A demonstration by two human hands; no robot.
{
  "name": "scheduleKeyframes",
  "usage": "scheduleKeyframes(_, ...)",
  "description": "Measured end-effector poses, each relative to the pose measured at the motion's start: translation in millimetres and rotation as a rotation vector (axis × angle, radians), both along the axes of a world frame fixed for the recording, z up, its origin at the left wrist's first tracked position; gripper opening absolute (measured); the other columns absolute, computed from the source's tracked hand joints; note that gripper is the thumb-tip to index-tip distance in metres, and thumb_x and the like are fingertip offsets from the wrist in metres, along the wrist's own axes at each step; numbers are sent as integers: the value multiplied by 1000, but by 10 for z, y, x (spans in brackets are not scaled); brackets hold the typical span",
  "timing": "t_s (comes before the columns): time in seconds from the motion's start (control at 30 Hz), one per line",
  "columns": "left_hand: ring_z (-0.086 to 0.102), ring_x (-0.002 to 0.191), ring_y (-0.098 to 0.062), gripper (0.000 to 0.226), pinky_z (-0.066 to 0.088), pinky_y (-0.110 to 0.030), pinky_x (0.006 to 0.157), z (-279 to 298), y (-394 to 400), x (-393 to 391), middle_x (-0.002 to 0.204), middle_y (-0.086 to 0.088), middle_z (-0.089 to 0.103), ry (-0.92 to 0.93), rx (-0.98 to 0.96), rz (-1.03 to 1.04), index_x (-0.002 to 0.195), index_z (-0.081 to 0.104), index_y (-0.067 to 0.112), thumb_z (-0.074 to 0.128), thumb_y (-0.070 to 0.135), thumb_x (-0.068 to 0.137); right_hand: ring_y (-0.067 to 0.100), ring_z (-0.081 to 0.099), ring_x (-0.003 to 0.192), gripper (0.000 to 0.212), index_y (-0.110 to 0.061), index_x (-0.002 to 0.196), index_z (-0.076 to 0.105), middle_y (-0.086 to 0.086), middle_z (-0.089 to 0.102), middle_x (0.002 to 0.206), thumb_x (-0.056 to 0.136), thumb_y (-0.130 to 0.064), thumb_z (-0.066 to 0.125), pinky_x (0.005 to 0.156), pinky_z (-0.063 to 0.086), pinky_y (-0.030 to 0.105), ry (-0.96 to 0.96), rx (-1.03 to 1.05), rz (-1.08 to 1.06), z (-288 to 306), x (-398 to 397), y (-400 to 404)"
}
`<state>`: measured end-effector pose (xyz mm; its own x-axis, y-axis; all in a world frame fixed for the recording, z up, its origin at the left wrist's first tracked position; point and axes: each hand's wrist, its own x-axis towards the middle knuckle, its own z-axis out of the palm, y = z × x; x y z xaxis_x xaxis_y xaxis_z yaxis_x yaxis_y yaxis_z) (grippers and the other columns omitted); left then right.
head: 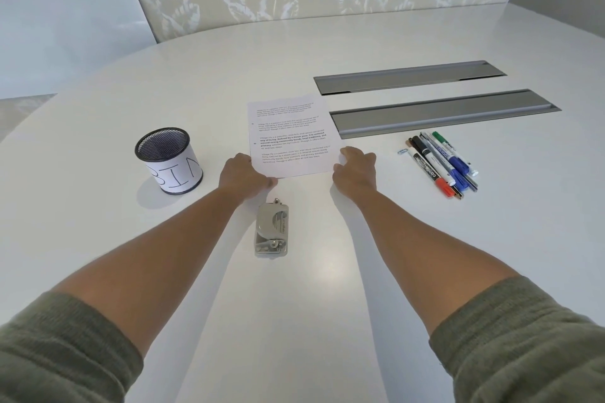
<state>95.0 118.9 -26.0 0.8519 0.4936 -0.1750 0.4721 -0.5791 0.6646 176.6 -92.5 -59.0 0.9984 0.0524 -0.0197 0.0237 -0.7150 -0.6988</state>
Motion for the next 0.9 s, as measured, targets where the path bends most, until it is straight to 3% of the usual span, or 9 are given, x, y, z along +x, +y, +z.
scheduleKeyframes(0.17,65,107,-28,83,55,-41,91,-69,58,25,127,-6,59,4,-42,50,136,47,8,87,35,68,28,33,126,45,-20,141,45,-4,40,148,97,-19,43,96,33,34,-63,-194,70,-43,42,72)
scheduleKeyframes(0.37,62,110,-28,78,54,-39,92,-151,95,51,132,-8,47,3,33,47,136,50,12,81,44,72,26,31,122,39,-17,134,50,-9,44,145,96,-17,40,90,28,31,-118,-229,77,-117,31,70)
scheduleKeyframes(0.47,58,94,-24,75,48,-32,79,-173,92,70,132,-8,43,10,75,40,135,51,13,79,46,74,25,31,121,33,-16,126,54,-8,44,145,96,-17,40,92,28,32,-148,-224,84,-148,4,68)
scheduleKeyframes(0.57,51,88,-21,79,44,-30,78,-197,103,75,134,-8,39,20,97,34,139,48,13,77,49,75,24,30,123,33,-16,126,54,-8,43,148,96,-17,40,93,28,31,-155,-220,86,-161,5,63)
scheduleKeyframes(0.9,59,115,-29,80,50,-36,95,-226,96,37,139,-8,37,-1,96,15,145,45,15,74,50,79,24,29,125,34,-16,125,56,-6,44,145,95,-14,39,95,27,30,-165,-194,86,-154,-33,48)
